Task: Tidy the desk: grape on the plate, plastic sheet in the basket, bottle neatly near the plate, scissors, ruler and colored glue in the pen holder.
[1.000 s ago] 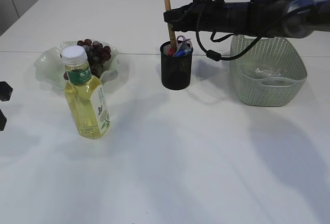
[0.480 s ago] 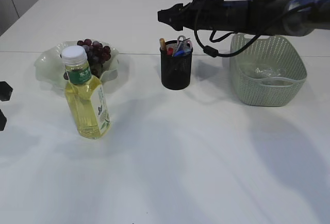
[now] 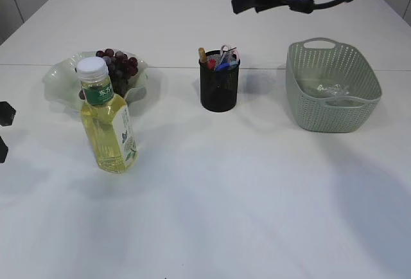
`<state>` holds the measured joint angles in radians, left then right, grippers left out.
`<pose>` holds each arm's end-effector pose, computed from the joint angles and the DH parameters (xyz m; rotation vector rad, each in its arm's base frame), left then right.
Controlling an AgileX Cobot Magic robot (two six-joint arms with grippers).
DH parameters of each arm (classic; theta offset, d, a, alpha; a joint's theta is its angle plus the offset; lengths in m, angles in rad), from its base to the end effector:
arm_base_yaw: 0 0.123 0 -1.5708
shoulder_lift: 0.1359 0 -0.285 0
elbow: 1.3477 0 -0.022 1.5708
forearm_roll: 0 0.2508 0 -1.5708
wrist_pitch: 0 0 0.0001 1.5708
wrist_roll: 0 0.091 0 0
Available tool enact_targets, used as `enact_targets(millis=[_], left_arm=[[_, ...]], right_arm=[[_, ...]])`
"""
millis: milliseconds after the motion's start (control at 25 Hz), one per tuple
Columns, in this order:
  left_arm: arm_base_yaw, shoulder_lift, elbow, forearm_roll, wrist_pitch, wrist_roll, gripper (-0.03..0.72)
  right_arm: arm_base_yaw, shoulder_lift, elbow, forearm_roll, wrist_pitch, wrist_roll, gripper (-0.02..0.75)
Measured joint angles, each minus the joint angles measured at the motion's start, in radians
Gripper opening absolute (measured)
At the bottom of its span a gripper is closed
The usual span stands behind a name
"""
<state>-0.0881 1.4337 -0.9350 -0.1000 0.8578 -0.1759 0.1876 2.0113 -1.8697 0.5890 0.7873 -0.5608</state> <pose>0.2638 -0.0302 0.2412 -0.2017 2.8417 -0.1778 0.4532 0.1225 0.3132 -0.5527 2.2306 0.5027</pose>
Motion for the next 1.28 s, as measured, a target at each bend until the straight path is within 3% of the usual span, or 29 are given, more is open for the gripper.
enact_targets(millis=[200, 360, 520, 800, 1280], left_arm=[[0.0, 0.0, 0.0, 0.0, 0.0, 0.0, 0.239], [0.0, 0.0, 0.0, 0.004, 0.0, 0.0, 0.239], [0.0, 0.0, 0.0, 0.005, 0.028, 0.0, 0.239], [0.0, -0.056, 0.0, 0.008, 0.085, 0.0, 0.239], [0.0, -0.374, 0.0, 0.004, 0.211, 0.0, 0.239]], right_arm=[[0.002, -0.089, 0.0, -0.423, 0.282, 0.425, 0.39], [0.002, -0.1, 0.0, -0.589, 0.43, 0.516, 0.386], [0.002, -0.117, 0.037, -0.632, 0.442, 0.552, 0.386], [0.002, -0.249, 0.276, -0.638, 0.447, 0.561, 0.385], [0.002, -0.704, 0.653, -0.643, 0.394, 0.587, 0.385]])
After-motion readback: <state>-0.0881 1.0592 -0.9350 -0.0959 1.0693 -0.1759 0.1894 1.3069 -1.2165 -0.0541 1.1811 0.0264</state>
